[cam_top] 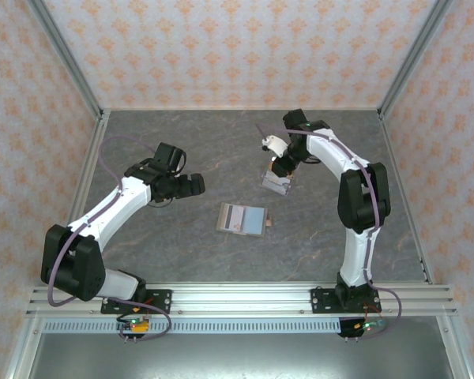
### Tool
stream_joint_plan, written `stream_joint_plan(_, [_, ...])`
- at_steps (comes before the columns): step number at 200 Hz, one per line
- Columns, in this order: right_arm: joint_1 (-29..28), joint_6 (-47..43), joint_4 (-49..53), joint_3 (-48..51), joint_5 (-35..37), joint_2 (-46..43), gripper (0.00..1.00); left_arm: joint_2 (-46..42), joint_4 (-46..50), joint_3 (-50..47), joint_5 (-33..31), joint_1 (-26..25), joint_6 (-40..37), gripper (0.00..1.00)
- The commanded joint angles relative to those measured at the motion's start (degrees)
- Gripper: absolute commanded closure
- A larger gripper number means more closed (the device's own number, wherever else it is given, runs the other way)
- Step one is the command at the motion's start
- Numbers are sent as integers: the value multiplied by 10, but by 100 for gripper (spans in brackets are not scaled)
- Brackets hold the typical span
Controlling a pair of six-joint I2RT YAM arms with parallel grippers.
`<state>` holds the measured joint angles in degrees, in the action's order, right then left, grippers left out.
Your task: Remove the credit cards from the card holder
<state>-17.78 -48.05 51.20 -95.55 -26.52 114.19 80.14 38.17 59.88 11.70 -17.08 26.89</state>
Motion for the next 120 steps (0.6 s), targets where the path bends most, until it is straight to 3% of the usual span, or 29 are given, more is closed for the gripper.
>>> stream_joint_plan(1, [4, 29, 30, -28, 15, -2, 70, -6, 9, 4, 2, 7, -7, 0])
stream_joint_plan(43, [3, 130, -1, -16, 22, -53, 63, -9, 9, 0, 6, 7, -1, 0])
stream_joint_plan(71, [-7, 287, -70, 54, 35, -129, 52, -14, -4, -12, 19, 7, 9, 0])
stream_joint_plan(101, [-65, 430, -166, 161, 96, -244, 46, -18, -12, -22, 25, 7, 20, 0])
stream_joint_plan(120, [-103, 542, -137, 179, 137, -283, 41, -19, -15, -23, 33, 7, 30, 0])
